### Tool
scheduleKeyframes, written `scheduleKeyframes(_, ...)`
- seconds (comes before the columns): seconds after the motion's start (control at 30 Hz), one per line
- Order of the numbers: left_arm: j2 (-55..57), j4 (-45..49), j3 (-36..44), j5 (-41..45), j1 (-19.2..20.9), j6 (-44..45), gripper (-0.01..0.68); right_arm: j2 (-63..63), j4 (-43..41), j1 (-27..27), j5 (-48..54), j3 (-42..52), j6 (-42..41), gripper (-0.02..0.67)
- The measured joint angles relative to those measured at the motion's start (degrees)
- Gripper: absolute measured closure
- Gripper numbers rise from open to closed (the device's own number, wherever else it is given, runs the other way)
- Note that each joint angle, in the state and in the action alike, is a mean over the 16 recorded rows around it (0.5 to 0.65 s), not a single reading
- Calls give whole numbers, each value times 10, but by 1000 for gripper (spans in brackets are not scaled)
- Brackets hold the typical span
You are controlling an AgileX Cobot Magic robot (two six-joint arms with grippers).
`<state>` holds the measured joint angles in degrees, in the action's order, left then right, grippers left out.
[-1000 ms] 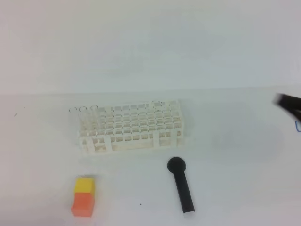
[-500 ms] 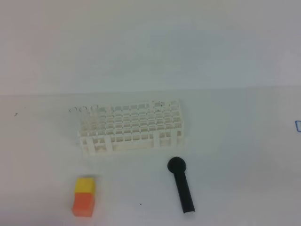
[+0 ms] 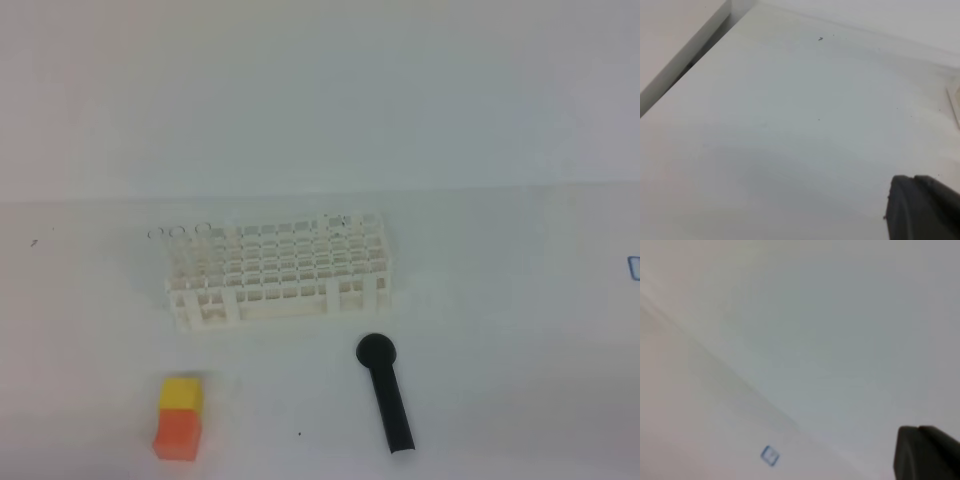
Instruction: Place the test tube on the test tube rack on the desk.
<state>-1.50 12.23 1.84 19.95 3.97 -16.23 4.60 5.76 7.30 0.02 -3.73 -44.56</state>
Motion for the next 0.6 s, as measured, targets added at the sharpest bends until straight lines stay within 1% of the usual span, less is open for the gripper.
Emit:
scheduleKeyframes(0.2,0,1,0,-1,0,0,673,-16,-77,-24,44,27,213,650)
scheduleKeyframes(0.33,0,1,-1,-1,0,0,673,-21,-120,-30,74,38,363,650)
scheduleKeyframes(0.4,0,1,-1,-1,0,0,673,-25,-139,-30,87,42,426,650)
scheduleKeyframes(0.5,0,1,-1,-1,0,0,673,-31,-159,-30,106,47,489,650)
scheduleKeyframes(0.6,0,1,-1,-1,0,0,673,-37,-165,-31,123,51,516,650)
